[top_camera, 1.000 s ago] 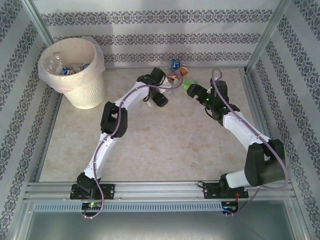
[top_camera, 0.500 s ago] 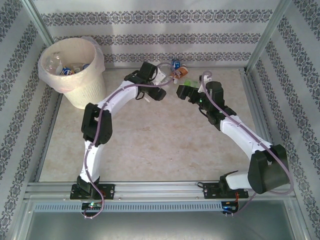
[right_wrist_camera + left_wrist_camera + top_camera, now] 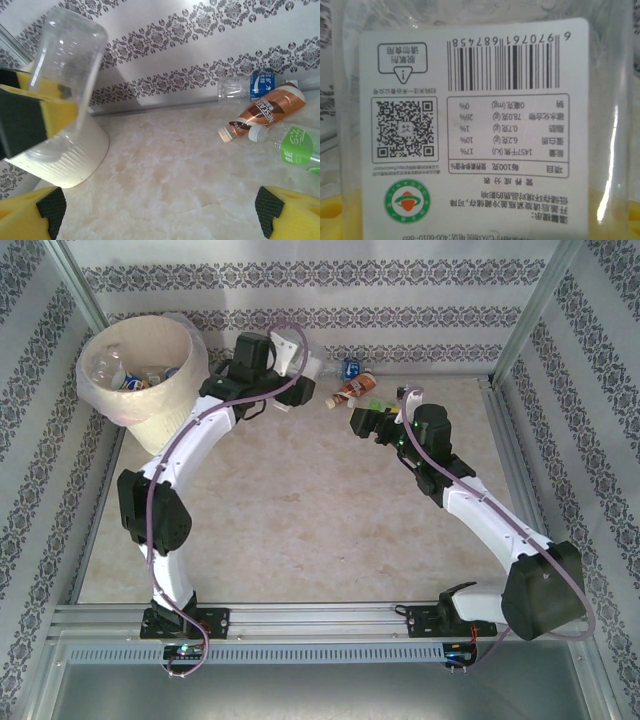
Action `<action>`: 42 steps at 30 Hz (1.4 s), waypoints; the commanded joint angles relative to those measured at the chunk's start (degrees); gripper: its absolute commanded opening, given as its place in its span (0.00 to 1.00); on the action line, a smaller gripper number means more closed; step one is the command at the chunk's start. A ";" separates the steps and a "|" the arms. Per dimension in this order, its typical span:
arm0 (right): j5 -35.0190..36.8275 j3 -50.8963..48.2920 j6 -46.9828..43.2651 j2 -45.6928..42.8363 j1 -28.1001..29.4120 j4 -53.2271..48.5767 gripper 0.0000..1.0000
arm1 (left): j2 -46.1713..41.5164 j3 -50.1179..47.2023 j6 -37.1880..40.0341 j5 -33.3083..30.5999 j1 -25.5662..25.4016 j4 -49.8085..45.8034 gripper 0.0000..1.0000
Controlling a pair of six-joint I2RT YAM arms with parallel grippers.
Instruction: Put the plastic bottles in the bin
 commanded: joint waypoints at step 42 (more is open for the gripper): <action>3.62 0.48 -3.17 -0.41 1.46 -0.20 0.98 | 9.53 25.85 -31.00 -15.73 32.47 -8.75 0.81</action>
